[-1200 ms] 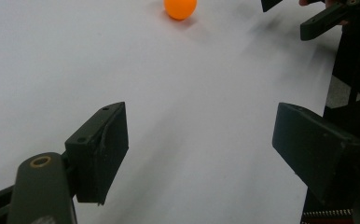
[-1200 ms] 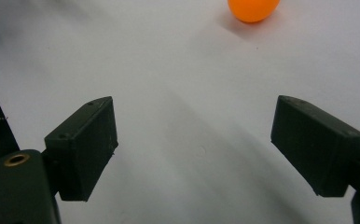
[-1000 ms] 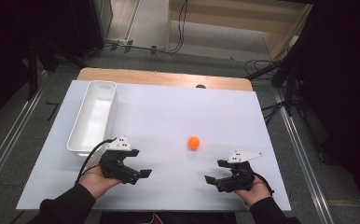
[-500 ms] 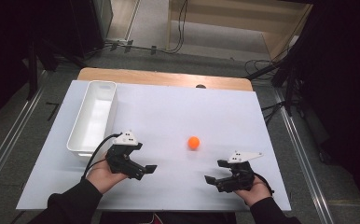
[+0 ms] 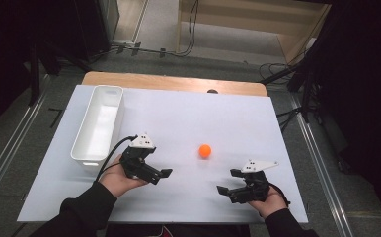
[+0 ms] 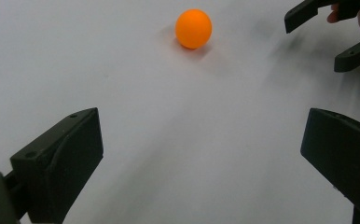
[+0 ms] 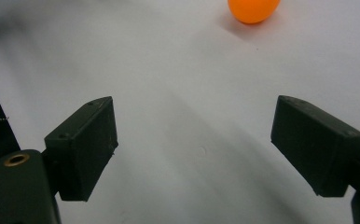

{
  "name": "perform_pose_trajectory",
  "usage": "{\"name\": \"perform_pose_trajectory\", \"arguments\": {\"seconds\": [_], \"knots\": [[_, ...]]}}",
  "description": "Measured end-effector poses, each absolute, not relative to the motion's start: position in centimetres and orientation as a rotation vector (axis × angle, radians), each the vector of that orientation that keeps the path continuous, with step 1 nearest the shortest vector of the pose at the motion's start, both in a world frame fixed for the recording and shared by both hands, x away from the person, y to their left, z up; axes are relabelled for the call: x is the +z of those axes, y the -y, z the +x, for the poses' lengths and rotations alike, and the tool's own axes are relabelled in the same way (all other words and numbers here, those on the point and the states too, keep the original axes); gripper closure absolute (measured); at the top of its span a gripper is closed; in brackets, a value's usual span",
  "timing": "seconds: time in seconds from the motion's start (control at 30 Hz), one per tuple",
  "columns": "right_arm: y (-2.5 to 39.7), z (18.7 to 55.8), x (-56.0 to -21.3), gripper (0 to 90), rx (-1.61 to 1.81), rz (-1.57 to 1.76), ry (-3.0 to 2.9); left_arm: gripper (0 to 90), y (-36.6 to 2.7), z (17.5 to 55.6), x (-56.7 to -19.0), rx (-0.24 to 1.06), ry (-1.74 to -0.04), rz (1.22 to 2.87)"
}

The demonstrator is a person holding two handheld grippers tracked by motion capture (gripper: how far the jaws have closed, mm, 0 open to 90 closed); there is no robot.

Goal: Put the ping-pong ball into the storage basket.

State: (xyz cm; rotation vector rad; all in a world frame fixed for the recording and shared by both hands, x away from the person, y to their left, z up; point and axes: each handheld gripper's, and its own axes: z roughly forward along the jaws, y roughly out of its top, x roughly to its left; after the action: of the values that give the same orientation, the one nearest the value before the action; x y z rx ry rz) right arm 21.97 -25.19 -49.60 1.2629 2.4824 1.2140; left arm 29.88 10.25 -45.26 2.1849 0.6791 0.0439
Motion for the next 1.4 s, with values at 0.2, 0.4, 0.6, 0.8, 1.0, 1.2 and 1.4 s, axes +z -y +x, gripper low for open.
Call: {"name": "perform_pose_trajectory", "arguments": {"seconds": [0.2,0.4,0.6,0.8,1.0,1.2,1.4], "knots": [[25.2,21.9,-49.6,13.2,1.214,1.272,-2.477,0.0,-9.7,30.4,-45.2,0.045,-0.676,2.191],[25.2,22.0,-49.6,13.2,1.214,1.267,-2.484,0.0,-9.0,30.8,-45.0,0.055,-0.673,2.19],[25.2,21.9,-49.5,13.1,1.219,1.264,-2.476,0.0,-8.2,31.3,-45.1,0.049,-0.655,2.193],[25.2,21.9,-49.5,13.2,1.216,1.264,-2.477,0.0,-7.4,31.7,-44.9,0.046,-0.645,2.192],[25.2,21.9,-49.5,13.2,1.218,1.264,-2.476,0.0,-6.8,32.1,-44.7,0.047,-0.636,2.19],[25.2,21.9,-49.5,13.1,1.219,1.261,-2.478,0.2,-6.0,32.5,-44.7,0.049,-0.628,2.19],[25.2,21.9,-49.5,13.1,1.219,1.258,-2.478,0.1,-5.2,32.9,-44.6,0.041,-0.623,2.186]]}}
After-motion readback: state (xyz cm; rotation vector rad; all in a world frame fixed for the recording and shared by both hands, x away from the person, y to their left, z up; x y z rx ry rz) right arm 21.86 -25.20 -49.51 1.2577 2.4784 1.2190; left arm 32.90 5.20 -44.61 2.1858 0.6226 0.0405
